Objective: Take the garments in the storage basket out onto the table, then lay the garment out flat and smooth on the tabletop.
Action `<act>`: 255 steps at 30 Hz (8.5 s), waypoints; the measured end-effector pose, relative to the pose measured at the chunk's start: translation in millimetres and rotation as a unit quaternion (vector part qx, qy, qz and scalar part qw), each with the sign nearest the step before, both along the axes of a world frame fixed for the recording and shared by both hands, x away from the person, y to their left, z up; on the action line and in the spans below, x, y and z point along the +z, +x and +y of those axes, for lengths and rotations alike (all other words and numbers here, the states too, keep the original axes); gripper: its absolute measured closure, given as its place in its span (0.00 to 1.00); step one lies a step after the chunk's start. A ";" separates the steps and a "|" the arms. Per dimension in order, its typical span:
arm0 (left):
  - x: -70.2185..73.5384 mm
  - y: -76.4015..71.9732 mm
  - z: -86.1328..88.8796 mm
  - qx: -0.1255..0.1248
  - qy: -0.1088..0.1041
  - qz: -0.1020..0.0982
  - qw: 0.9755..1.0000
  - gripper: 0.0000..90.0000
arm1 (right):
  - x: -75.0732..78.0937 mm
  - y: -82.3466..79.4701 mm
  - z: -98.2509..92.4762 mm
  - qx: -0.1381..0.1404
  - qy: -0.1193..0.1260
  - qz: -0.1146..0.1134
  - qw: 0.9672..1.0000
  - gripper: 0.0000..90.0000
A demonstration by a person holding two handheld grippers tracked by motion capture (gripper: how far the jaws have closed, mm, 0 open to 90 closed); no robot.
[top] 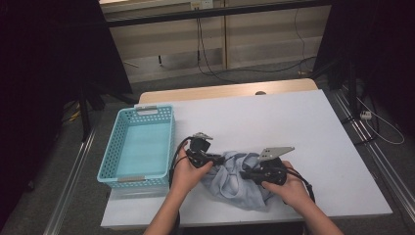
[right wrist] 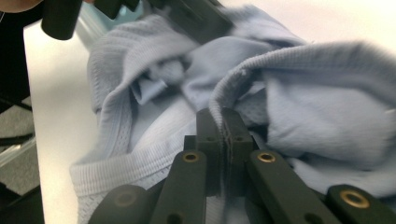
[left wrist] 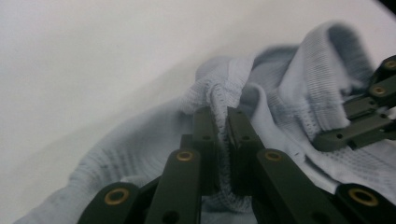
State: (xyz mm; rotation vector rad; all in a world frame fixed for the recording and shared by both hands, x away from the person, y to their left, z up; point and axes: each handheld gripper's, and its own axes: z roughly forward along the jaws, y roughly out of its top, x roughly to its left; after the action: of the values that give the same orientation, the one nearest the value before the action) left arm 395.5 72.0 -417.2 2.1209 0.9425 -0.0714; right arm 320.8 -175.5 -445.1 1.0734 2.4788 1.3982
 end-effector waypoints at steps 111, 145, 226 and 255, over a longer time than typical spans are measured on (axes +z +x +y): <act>135.3 77.0 40.5 0.091 -0.030 -0.129 0.987 0.35 | 143.2 108.3 -94.5 -0.276 -0.001 -0.193 0.942 0.22; 9.9 1.8 23.3 0.038 0.008 -0.074 0.997 0.20 | 3.9 24.6 -93.1 -0.211 -0.049 -0.097 0.971 0.17; -3.4 -11.8 37.9 0.052 0.015 -0.077 0.996 0.17 | 1.1 43.1 -112.1 -0.210 -0.070 -0.040 0.974 0.97; -16.4 -11.1 29.7 0.037 0.032 -0.059 0.997 0.22 | 0.4 7.4 -136.4 -0.229 -0.096 -0.021 0.968 0.91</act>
State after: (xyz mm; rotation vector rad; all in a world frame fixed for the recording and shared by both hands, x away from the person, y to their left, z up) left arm 384.4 101.7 -433.6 2.1205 0.9633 0.1227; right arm 328.2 -312.0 -444.8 1.4326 2.0931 1.0098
